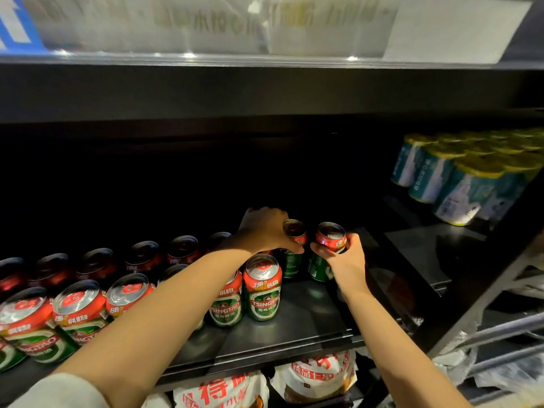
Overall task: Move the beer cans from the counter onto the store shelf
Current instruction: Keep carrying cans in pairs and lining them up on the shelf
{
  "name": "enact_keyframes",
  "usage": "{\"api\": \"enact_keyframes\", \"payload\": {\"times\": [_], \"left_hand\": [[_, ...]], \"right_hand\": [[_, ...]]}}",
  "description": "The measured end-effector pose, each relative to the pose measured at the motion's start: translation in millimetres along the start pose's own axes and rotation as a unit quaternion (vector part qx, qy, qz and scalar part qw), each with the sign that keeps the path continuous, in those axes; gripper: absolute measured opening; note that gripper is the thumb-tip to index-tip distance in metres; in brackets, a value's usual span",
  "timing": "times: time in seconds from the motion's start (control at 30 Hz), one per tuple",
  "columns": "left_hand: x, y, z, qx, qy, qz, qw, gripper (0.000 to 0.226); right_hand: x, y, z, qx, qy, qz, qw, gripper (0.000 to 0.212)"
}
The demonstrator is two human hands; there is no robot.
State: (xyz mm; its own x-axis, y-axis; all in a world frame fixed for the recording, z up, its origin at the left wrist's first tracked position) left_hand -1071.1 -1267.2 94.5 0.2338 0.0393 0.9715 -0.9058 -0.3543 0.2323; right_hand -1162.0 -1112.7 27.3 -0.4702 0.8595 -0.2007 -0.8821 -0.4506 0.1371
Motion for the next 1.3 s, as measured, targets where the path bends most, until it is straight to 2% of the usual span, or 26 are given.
{"api": "enact_keyframes", "payload": {"times": [0.23, 0.43, 0.57, 0.73, 0.87, 0.97, 1.1, 1.23, 1.3], "left_hand": [[-11, 3, 4, 0.005, 0.017, -0.007, 1.000, 0.062], [-16, 3, 7, -0.003, 0.003, 0.010, 1.000, 0.065], [-21, 5, 12, 0.021, -0.067, 0.053, 0.996, 0.061], [-19, 0, 16, 0.058, -0.150, 0.059, 0.985, 0.053], [-17, -2, 14, 0.057, -0.139, 0.028, 0.988, 0.060], [-17, -3, 15, 0.067, -0.133, 0.032, 0.988, 0.058], [-18, -3, 17, 0.069, -0.161, 0.045, 0.984, 0.056], [-19, -5, 18, 0.060, -0.188, 0.036, 0.980, 0.055], [-20, -5, 19, 0.058, -0.199, 0.037, 0.978, 0.054]], "right_hand": [[-7, 17, -14, 0.000, -0.018, 0.009, 1.000, 0.066], [-7, 21, -18, 0.017, -0.046, 0.016, 0.999, 0.066], [-7, 12, -18, 0.019, -0.047, 0.044, 0.998, 0.070], [3, 0, -35, -0.002, -0.069, 0.088, 0.994, 0.069], [11, -2, -40, 0.001, -0.087, 0.093, 0.992, 0.070], [11, -2, -43, -0.004, -0.106, 0.089, 0.990, 0.072], [12, -4, -45, 0.008, -0.122, 0.074, 0.990, 0.069], [12, -5, -47, 0.021, -0.142, 0.085, 0.986, 0.052], [11, -6, -47, 0.021, -0.142, 0.084, 0.986, 0.052]]}}
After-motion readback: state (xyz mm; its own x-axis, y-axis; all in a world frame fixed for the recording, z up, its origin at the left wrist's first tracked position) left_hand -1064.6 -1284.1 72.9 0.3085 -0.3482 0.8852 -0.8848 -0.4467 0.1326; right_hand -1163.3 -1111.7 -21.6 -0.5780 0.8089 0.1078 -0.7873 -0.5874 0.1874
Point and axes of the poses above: each hand's wrist, its own y-axis towards the middle knuckle, its own x-axis out of the back of the hand, z = x × y, the point moved 4 cm from there along y, towards the middle knuckle, and after that the axes turned 10 degrees about y, right-handed, at the moved point
